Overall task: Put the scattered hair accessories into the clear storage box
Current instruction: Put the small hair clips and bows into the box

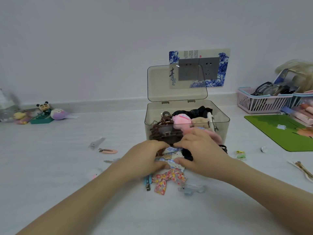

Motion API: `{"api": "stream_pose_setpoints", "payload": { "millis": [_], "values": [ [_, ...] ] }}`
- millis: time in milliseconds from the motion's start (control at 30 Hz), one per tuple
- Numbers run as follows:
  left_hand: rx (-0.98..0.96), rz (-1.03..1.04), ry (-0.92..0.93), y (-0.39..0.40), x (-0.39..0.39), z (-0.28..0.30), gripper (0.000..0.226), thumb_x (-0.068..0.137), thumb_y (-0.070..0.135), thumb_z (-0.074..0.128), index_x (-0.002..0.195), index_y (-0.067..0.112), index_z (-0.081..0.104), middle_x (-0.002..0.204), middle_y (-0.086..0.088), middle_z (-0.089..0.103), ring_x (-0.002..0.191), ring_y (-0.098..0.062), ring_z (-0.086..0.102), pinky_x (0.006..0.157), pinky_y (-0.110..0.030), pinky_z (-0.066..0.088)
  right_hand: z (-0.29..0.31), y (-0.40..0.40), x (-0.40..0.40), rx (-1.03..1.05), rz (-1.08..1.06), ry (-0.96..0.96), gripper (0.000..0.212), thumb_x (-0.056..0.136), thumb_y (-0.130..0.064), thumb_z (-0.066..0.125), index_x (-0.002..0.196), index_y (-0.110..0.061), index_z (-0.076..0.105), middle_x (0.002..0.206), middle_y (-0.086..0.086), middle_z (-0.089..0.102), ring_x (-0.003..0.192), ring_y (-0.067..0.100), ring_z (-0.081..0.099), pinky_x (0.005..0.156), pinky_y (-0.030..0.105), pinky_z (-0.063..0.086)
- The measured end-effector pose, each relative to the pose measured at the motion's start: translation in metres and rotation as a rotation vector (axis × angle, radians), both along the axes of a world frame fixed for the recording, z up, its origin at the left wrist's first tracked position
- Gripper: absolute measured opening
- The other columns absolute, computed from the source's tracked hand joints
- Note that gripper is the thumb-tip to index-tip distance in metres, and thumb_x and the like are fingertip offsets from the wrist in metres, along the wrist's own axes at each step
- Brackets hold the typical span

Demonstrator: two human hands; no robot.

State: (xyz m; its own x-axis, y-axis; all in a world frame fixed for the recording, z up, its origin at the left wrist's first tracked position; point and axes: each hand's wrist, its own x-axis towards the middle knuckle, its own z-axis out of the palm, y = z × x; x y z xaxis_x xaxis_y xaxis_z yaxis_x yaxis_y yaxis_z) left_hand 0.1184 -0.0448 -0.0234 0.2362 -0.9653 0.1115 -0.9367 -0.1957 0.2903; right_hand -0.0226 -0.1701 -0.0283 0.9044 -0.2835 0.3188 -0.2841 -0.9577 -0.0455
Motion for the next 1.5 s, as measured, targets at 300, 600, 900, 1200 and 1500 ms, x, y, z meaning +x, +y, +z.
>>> {"api": "stream_pose_setpoints", "payload": {
  "millis": [300,600,900,1200,1500],
  "values": [
    [-0.053,-0.028,0.368,-0.006,-0.005,-0.004,0.044,0.072,0.036,0.077,0.111,0.029,0.059,0.104,0.017,0.062,0.094,0.002,0.057,0.079,-0.011,0.043,0.000,-0.008,-0.003,0.155,0.011,0.027,0.039,0.076,-0.053,0.063,0.108,-0.030,0.061,0.108,-0.010,0.055,0.128,0.013,0.031,0.107,0.032,0.022],
    [-0.245,0.004,0.472,-0.003,-0.001,-0.003,0.023,0.078,0.029,0.072,0.099,0.038,0.070,0.091,0.012,0.072,0.077,0.002,0.063,0.075,-0.027,0.053,0.006,-0.005,-0.004,0.271,0.013,-0.229,0.024,0.086,-0.037,0.059,0.108,-0.029,0.066,0.099,-0.018,0.062,0.101,0.004,0.053,0.083,0.005,0.033],
    [-0.401,-0.023,0.661,0.005,0.002,0.016,0.029,0.081,0.017,0.070,0.102,0.037,0.066,0.088,0.011,0.074,0.072,0.001,0.065,0.062,-0.017,0.051,0.012,-0.010,-0.004,0.884,0.027,-0.438,0.015,0.090,-0.032,0.055,0.097,-0.034,0.067,0.082,0.002,0.072,0.071,0.007,0.067,0.079,0.039,0.057],
    [-0.628,0.060,0.695,-0.003,-0.004,0.042,0.030,0.082,0.018,0.068,0.101,0.042,0.065,0.092,0.012,0.070,0.065,0.004,0.063,0.059,-0.013,0.049,0.053,-0.024,-0.011,1.051,-0.067,-0.609,0.017,0.091,-0.029,0.054,0.084,-0.020,0.067,0.039,-0.006,0.056,0.033,0.000,0.044,0.041,0.010,0.035],
    [-0.407,0.185,0.753,-0.079,0.047,0.084,0.030,0.094,0.016,0.049,0.121,0.009,0.059,0.089,0.001,0.059,0.075,-0.006,0.052,0.066,-0.015,0.048,0.088,-0.087,0.037,0.991,-0.242,-0.507,0.015,0.089,-0.029,0.058,0.093,-0.016,0.064,0.073,0.001,0.056,0.064,0.013,0.051,0.058,0.022,0.041]
  ]
}}
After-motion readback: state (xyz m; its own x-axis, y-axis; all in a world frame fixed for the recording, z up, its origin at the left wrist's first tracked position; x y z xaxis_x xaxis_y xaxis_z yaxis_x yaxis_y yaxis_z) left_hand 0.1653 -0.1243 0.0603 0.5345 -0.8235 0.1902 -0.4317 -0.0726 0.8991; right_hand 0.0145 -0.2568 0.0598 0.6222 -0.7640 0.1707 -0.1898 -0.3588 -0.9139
